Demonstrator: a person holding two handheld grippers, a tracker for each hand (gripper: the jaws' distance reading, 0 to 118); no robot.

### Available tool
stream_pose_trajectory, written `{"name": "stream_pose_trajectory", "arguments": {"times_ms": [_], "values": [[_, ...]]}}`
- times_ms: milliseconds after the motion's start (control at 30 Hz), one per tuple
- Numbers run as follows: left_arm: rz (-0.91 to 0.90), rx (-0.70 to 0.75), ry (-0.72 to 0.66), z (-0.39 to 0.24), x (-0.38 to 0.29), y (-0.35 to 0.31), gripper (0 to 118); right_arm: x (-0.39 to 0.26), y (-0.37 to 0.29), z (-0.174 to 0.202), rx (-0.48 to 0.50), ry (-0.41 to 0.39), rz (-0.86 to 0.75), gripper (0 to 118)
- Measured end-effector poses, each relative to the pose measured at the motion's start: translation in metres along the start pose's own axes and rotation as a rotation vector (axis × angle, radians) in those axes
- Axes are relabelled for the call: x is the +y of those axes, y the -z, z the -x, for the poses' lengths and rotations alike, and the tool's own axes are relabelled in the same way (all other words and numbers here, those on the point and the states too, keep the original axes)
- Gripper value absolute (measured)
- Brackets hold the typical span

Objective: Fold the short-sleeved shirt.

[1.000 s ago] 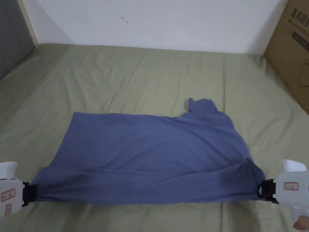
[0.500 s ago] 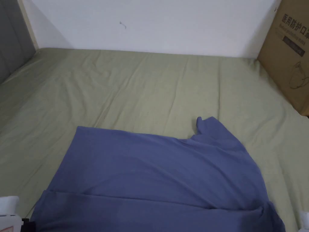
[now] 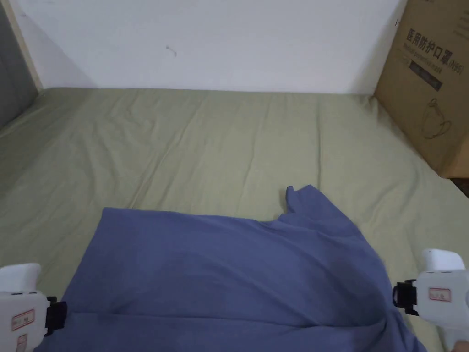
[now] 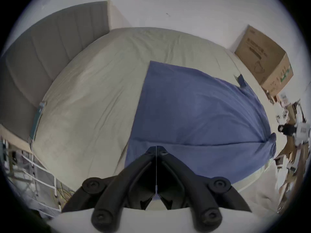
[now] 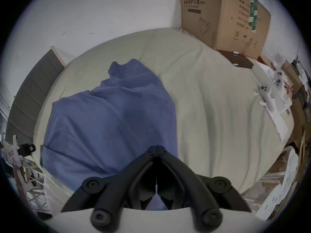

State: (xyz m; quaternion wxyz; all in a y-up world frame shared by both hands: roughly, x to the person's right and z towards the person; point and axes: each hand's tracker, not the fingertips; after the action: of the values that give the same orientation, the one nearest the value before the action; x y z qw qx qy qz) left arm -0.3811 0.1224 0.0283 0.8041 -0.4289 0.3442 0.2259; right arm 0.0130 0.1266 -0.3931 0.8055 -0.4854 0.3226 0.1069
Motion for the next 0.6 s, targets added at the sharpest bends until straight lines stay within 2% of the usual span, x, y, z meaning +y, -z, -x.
{"name": "stream_pose_trajectory", "arguments": {"times_ms": [100,167,267,300,333,367,400,500,600], "values": [[-0.019,-0.001,-0.015,-0.008,0.015,0.011,0,0.017,0.012,-0.003,-0.01,0.045,-0.029,0],[-0.025,-0.029,-0.033,-0.012,0.024,0.015,0,0.036,0.017,-0.008,0.029,0.076,-0.042,0],[-0.025,-0.031,-0.028,-0.019,0.04,0.027,0,0.075,0.03,-0.005,0.022,0.02,-0.075,1],[-0.026,-0.028,-0.026,-0.022,0.044,0.031,0,0.09,0.038,-0.004,0.012,-0.01,-0.069,17],[-0.025,-0.027,-0.023,-0.024,0.049,0.035,0,0.107,0.048,-0.003,0.011,-0.03,-0.058,60],[-0.023,-0.028,-0.021,-0.026,0.053,0.04,0,0.12,0.06,-0.002,0.011,-0.032,-0.052,86],[-0.021,-0.028,-0.022,-0.028,0.057,0.044,0,0.132,0.073,0.0,0.006,-0.04,-0.047,92],[-0.003,-0.031,-0.019,-0.034,0.064,0.06,0,0.162,0.116,0.003,-0.03,-0.057,0.0,92],[0.017,-0.016,0.0,-0.034,0.066,0.076,0,0.17,0.156,-0.001,-0.009,-0.039,0.084,90]]}}
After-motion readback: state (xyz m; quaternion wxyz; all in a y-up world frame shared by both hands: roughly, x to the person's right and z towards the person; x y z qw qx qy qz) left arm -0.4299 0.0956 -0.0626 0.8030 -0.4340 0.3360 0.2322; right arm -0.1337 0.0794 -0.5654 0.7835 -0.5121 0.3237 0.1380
